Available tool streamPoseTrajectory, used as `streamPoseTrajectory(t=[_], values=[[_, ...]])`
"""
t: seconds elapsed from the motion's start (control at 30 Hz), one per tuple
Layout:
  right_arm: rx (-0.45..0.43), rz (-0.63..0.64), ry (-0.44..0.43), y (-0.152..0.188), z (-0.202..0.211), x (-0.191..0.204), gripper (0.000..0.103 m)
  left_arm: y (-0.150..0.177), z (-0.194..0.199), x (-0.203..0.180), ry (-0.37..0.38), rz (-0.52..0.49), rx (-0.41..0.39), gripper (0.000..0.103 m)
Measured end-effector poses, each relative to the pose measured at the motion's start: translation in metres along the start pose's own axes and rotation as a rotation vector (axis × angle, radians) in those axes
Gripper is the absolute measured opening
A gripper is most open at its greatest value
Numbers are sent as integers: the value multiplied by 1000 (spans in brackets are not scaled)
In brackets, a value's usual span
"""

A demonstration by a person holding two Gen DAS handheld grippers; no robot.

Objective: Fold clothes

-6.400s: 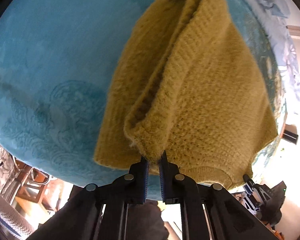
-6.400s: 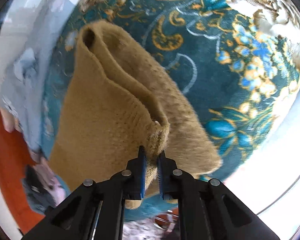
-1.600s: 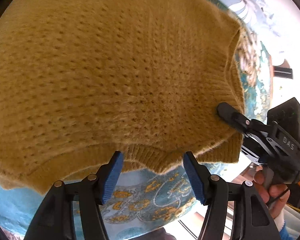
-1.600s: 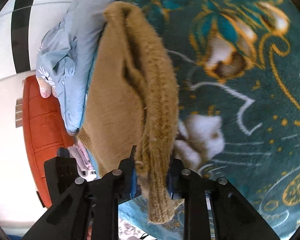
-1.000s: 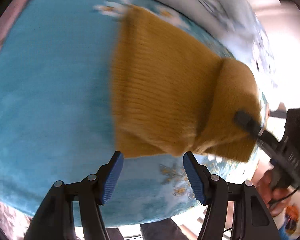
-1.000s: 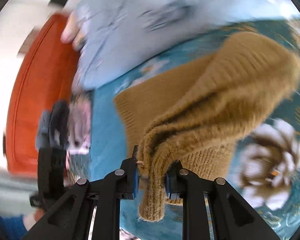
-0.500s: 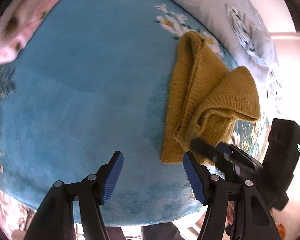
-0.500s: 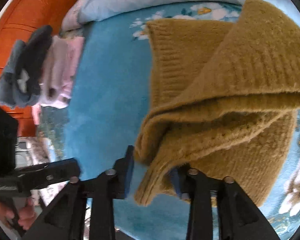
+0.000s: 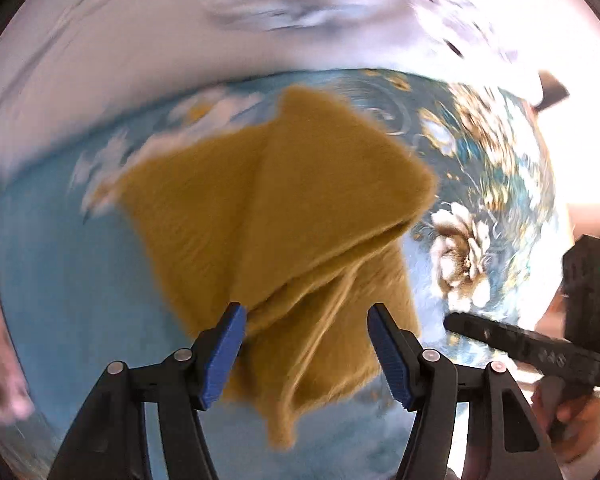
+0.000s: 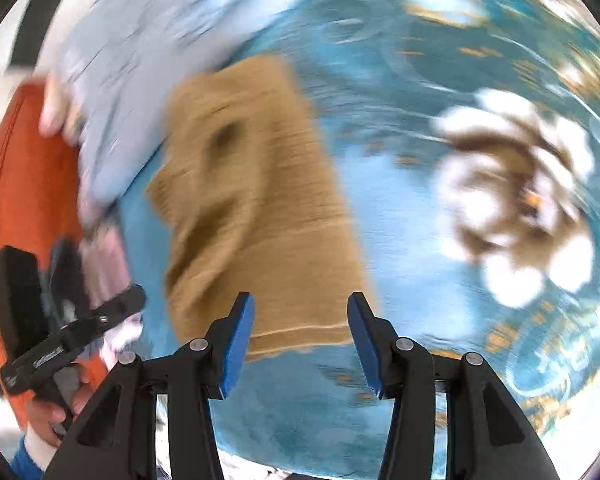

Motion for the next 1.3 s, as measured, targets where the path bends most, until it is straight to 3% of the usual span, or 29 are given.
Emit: streamPoseTrajectory(t=[0.17, 0.23, 0.33, 0.4, 0.57, 0.67, 0.73, 0.8, 0.93, 1.03, 1.07, 1.13, 1.17, 1.2, 1.27, 1.3], values=[[-13, -94, -23, 2, 4, -25, 50, -30, -11, -46, -140, -180, -25, 67], [-15, -124, -35, 3, 5, -32, 50, -39, -12, -48, -194, -190, -58, 65], [-18, -170, -52, 4, 6, -43, 50, -50, -11, -36, -169, -125, -85, 41], [-14, -182, -57, 4, 4, -47, 50, -52, -3, -21, -151, -70, -101, 18], [-2, -185, -69, -3, 3, -50, 50, -58, 34, 48, -95, 132, -197, 16], [10, -160, -74, -8, 2, -48, 50, -63, 32, 109, -139, 282, -203, 16], [27, -137, -74, -10, 0, -44, 50, -57, 21, 147, -125, 401, -170, 16], [44, -120, -73, -9, -4, -40, 50, -51, 9, 185, -111, 517, -136, 20], [78, -104, -74, -9, -15, -33, 50, -36, -16, 225, -128, 638, -56, 20], [97, -94, -75, -9, -22, -28, 50, -28, -19, 234, -40, 718, -56, 30], [102, -90, -78, -9, -24, -26, 50, -25, -16, 234, -3, 741, -71, 39], [106, -83, -90, -11, -28, -21, 50, -17, -5, 230, 110, 791, -120, 49], [105, -78, -101, -12, -30, -19, 50, -13, 2, 226, 171, 813, -146, 58], [103, -76, -111, -14, -31, -18, 52, -10, 9, 219, 227, 811, -176, 69], [100, -74, -133, -16, -35, -16, 59, -9, 22, 200, 315, 773, -217, 78], [102, -75, -143, -19, -39, -16, 62, -10, 23, 189, 325, 723, -213, 80]])
Point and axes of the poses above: each gripper's, at about its wrist camera, not at the fingertips, and z roughly against the way its jaws point, x to its left, y to its underside, the point moved 7 cm from there along -z, roughly the way its jaws point, and after that the axes turned 3 degrees about x, right-handed, at the moved point
